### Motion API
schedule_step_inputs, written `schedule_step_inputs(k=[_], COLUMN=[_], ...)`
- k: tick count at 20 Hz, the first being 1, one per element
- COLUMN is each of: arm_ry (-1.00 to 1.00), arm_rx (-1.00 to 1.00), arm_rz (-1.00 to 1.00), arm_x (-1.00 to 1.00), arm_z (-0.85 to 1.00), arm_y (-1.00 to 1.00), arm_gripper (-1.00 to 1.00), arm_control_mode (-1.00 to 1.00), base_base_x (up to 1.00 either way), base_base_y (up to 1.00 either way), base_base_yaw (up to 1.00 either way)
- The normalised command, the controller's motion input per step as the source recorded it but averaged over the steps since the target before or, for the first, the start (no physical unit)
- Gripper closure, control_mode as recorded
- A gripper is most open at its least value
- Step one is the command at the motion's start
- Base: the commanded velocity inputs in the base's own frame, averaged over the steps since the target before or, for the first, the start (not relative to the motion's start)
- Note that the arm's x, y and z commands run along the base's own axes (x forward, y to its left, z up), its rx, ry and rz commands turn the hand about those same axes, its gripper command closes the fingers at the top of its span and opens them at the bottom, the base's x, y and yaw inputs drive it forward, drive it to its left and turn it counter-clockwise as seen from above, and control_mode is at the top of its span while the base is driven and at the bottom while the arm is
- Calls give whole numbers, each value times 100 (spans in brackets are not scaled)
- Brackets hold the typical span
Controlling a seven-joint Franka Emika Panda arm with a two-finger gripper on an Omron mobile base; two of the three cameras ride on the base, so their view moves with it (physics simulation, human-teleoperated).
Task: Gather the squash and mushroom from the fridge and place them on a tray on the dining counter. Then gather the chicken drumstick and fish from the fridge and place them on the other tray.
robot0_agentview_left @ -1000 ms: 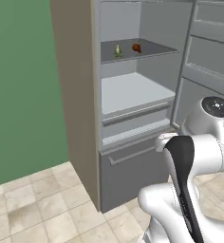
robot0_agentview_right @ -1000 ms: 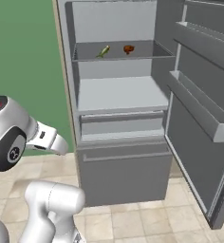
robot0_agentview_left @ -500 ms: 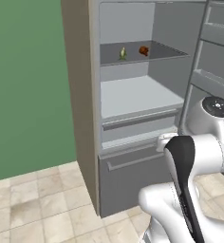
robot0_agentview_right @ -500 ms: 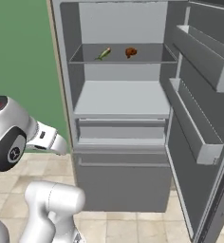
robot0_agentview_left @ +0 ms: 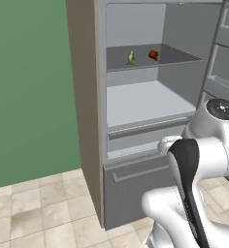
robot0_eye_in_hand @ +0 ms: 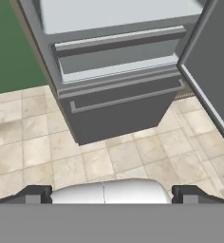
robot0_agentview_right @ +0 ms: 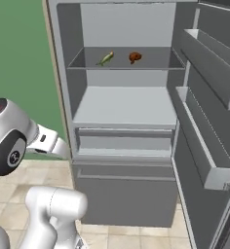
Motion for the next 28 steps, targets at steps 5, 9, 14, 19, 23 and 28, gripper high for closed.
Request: schedule_step_inputs(k=[5, 9, 14, 19, 23, 28], arm_ry=[0, 0, 0, 0, 0, 0], arm_rx=[0, 0, 0, 0, 0, 0], arm_rz=[0, 0, 0, 0, 0, 0], arm_x=[0, 0, 0, 0, 0, 0], arm_z=[0, 0, 0, 0, 0, 0], arm_y=[0, 0, 0, 0, 0, 0], arm_gripper=[-100, -100, -100, -100, -100, -100], arm_control_mode=[100, 100, 100, 100, 100, 100], base_base_x=[55, 41, 55, 65, 56, 45], base_base_y=[-41, -48, -37, -26, -32, -38], base_base_yaw=[17, 18, 19, 22, 24, 21])
